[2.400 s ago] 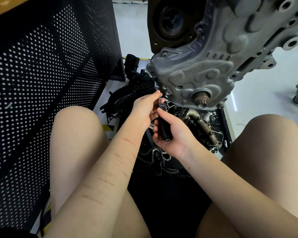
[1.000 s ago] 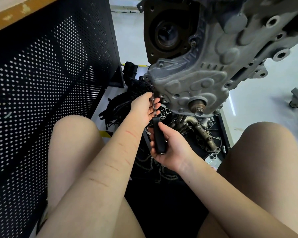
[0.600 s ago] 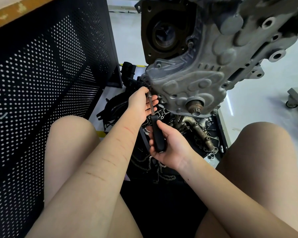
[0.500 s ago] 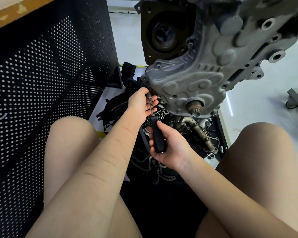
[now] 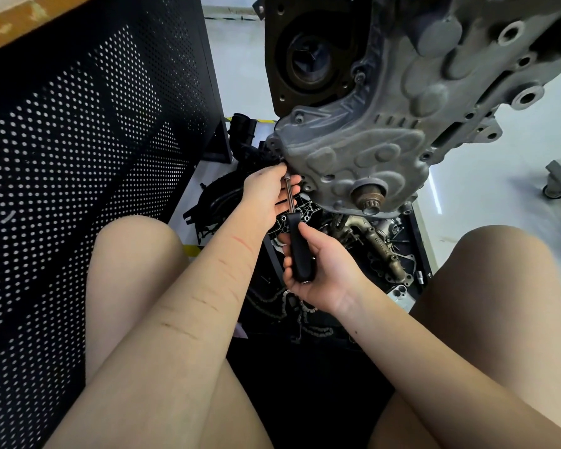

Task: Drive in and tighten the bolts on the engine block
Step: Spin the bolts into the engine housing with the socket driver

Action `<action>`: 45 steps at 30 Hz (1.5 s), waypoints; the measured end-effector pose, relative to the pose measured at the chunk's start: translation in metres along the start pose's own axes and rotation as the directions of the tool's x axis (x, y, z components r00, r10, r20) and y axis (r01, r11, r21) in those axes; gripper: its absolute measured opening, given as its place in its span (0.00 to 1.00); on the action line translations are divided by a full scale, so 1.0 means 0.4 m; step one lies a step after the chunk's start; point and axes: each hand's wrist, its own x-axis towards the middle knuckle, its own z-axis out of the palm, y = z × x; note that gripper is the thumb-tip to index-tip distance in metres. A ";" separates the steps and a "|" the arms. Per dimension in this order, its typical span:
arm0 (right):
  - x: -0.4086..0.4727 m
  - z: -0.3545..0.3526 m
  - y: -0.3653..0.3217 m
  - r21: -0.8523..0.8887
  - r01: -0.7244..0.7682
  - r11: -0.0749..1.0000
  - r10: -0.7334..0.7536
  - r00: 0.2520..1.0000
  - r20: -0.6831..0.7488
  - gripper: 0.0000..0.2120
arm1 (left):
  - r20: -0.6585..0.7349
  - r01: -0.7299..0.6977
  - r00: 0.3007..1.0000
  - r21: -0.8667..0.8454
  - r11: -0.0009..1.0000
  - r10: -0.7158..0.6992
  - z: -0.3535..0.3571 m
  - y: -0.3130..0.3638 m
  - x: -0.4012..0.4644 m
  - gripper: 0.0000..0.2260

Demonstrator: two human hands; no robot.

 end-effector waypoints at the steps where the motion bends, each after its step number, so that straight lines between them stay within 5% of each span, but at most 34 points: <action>1: 0.000 0.000 0.000 0.002 0.000 1.000 0.000 1.000 -0.001 0.14 | 0.001 -0.002 1.000 0.003 1.000 0.002 0.000 0.000 -0.001 0.07; 20: -0.002 0.007 0.002 0.012 0.015 1.000 -0.015 0.999 -0.033 0.13 | -0.023 -0.019 1.000 0.005 1.000 0.019 -0.003 -0.003 -0.012 0.03; 35: -0.017 0.034 -0.005 0.263 0.067 0.963 -0.061 0.998 -0.029 0.10 | 0.130 0.102 0.987 -0.041 0.994 -0.096 -0.018 0.007 -0.005 0.11; 41: -0.007 0.035 -0.002 0.178 0.006 0.984 -0.013 0.999 0.038 0.20 | 0.045 0.025 0.999 0.045 0.999 -0.027 -0.017 0.013 -0.006 0.08; 45: -0.010 0.040 0.001 0.171 0.074 0.983 -0.078 0.997 0.016 0.12 | -0.023 -0.040 0.999 0.053 0.998 0.042 -0.006 0.006 -0.003 0.08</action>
